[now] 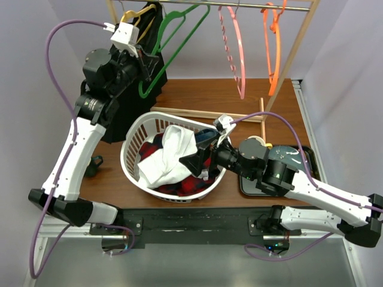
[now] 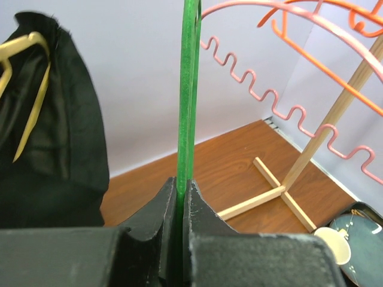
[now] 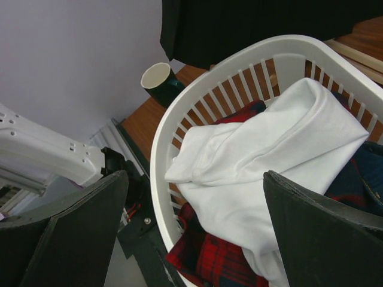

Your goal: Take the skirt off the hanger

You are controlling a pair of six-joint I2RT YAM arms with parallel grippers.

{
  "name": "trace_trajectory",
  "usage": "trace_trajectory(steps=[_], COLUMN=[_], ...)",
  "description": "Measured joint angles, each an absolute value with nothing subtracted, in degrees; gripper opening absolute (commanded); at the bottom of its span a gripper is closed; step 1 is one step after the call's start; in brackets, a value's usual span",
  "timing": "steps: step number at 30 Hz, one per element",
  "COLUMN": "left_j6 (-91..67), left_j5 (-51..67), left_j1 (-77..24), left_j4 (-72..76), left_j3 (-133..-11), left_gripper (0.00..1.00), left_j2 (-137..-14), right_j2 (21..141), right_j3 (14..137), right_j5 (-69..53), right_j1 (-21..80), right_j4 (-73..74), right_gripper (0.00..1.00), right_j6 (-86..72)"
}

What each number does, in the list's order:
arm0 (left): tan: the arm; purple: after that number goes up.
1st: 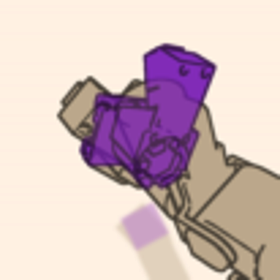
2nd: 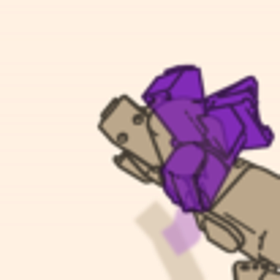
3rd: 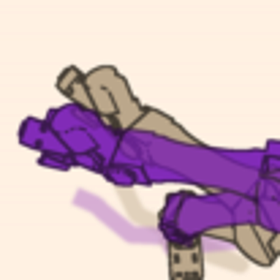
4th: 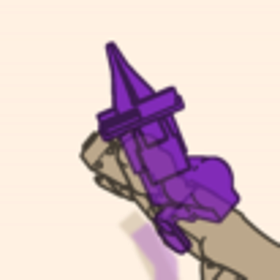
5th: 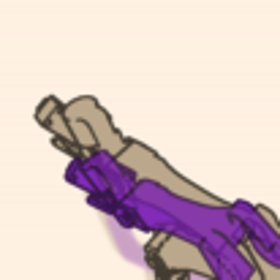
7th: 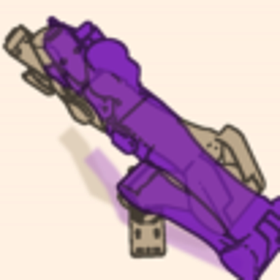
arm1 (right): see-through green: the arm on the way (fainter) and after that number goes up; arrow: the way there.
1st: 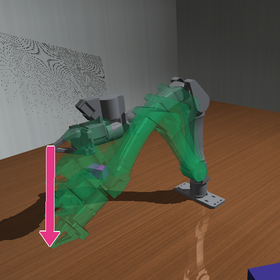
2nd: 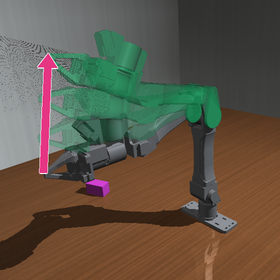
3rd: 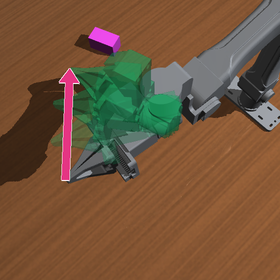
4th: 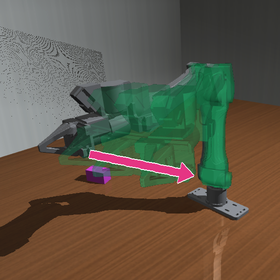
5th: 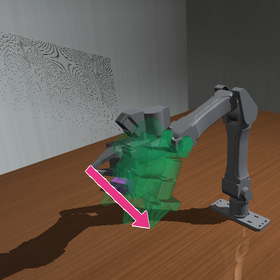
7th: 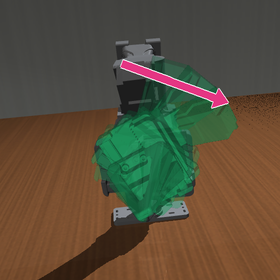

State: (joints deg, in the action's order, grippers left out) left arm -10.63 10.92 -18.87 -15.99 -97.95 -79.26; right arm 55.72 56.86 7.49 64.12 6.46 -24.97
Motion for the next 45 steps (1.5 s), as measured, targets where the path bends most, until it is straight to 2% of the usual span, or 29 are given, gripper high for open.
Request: trace_trajectory(steps=[14, 16, 17, 19, 20, 23, 24, 28, 33, 38, 45], left_j6=[-10.90, -10.87, -10.85, -10.57, -10.48, -9.65, -9.34, -7.77, -5.63, -2.98, 0.08], left_j5=[16.03, 16.38, 16.60, 16.91, 16.97, 17.15, 17.28, 17.12, 14.22, 11.16, -0.93], left_j1=[-18.87, -18.87, -18.87, -18.87, -18.87, -18.87, -18.87, -18.87, -18.87, -18.87, -18.87], left_j4=[-10.72, -10.00, -9.91, -9.93, -9.91, -9.43, -9.19, -9.17, -12.49, -19.25, -22.24], left_j3=[-103.98, -104.25, -104.36, -104.36, -104.16, -101.14, -99.15, -94.13, -93.82, -96.27, -100.49], left_gripper=[0.00, 0.11, 0.29, 0.44, 0.58, 0.78, 0.81, 0.86, 0.88, 0.86, 0.85], left_j2=[-93.19, -94.11, -94.19, -94.00, -93.80, -91.72, -90.41, -86.00, -81.93, -77.76, -72.71], right_j2=[55.83, 55.83, 55.81, 55.81, 55.81, 55.81, 55.81, 55.83, 55.83, 55.83, 55.86], right_j3=[56.86, 56.86, 56.86, 56.86, 56.86, 56.86, 56.86, 56.84, 56.53, 56.18, 56.16], right_j5=[4.47, 4.47, 4.47, 4.43, 4.40, 4.27, 4.16, 3.42, 3.40, 3.40, 2.92], right_j1=[64.12, 64.12, 64.12, 64.12, 64.12, 64.12, 64.12, 64.12, 64.12, 64.12, 64.12], right_j4=[6.70, 6.70, 6.72, 6.72, 6.72, 6.72, 6.72, 6.72, 6.83, 6.90, 6.90], right_gripper=[0.98, 0.98, 0.98, 0.99, 0.99, 0.98, 0.98, 0.98, 0.98, 0.98, 0.98], right_j6=[-25.04, -25.04, -25.04, -25.02, -25.02, -25.02, -25.02, -25.02, -24.99, -24.99, -25.04])
